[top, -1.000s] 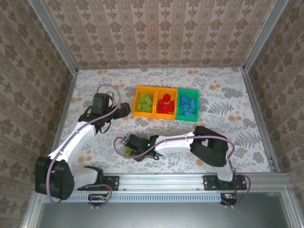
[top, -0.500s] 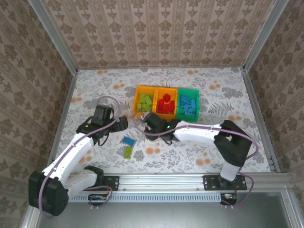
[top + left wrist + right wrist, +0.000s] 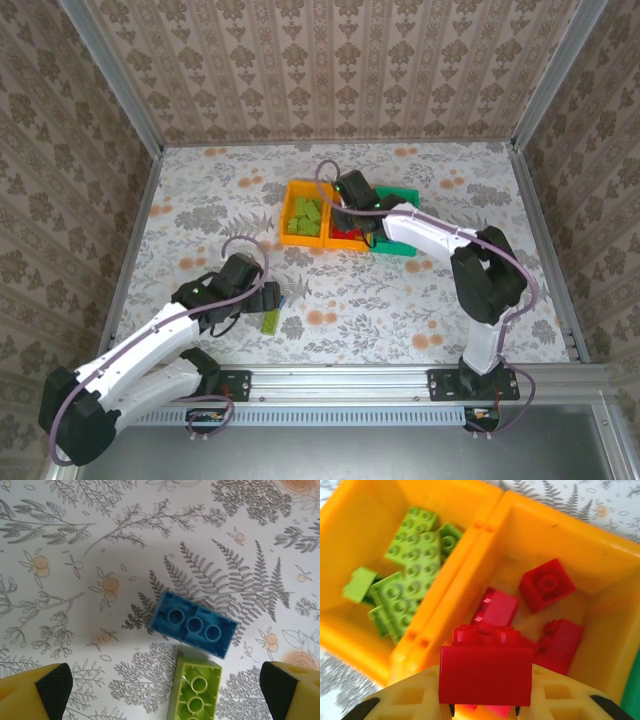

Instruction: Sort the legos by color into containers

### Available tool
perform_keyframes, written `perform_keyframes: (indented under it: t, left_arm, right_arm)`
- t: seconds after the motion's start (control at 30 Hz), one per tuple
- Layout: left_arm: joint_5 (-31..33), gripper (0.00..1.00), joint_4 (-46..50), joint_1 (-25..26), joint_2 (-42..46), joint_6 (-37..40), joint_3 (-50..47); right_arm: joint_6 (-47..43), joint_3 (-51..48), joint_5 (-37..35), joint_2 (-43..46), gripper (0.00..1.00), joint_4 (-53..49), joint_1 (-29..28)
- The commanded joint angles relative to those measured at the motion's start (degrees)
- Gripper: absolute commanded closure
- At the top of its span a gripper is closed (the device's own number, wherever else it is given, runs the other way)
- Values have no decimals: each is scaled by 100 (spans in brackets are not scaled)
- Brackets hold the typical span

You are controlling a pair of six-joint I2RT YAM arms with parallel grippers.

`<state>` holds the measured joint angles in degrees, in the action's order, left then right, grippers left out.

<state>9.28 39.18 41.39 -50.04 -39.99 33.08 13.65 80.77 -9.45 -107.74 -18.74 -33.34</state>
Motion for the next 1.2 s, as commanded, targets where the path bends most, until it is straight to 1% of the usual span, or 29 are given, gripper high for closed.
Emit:
perform_keyframes:
  t: [0.0,0.07,0.17,0.2,0.3,0.37,0.43,0.53,0.67,0.77,1.03,1.17]
  left_arm:
    - [83,1,245,333,128,-299,-146]
    - [95,2,239,579,107,-350,-189]
    - [134,3,189,870,1,-444,-271]
    - [124,3,128,931,-24,-457,-314]
    - [28,4,-163,1057,-152,-465,-415]
    - [-13,6,-273,1114,-286,-462,-443]
    - [-55,7,-281,1150,-498,-475,-460]
    - [-201,11,-412,1196,-798,-457,-503]
    - [-282,17,-610,1257,-1100,-497,-560]
    - [-284,26,-727,1263,-1255,-492,-597]
    - [-321,58,-947,1258,-1720,-349,-477]
    - [-296,67,-874,1257,-1808,-319,-350]
  right_arm:
    - [129,444,91,-366,64,-627,205]
    - [217,598,130,-486,60,-759,307]
    - [321,712,293,-568,50,-864,405]
    - [355,701,320,-549,45,-851,411]
    - [431,703,415,-460,33,-835,425]
    - [487,683,472,-356,30,-819,425]
    - [559,631,504,-205,25,-786,434]
    - [693,507,511,53,17,-715,460]
    - [882,315,542,386,14,-622,551]
    - [954,171,558,639,13,-574,607]
    - [1014,-144,458,1161,11,-527,715]
    - [1014,-302,427,1368,11,-503,738]
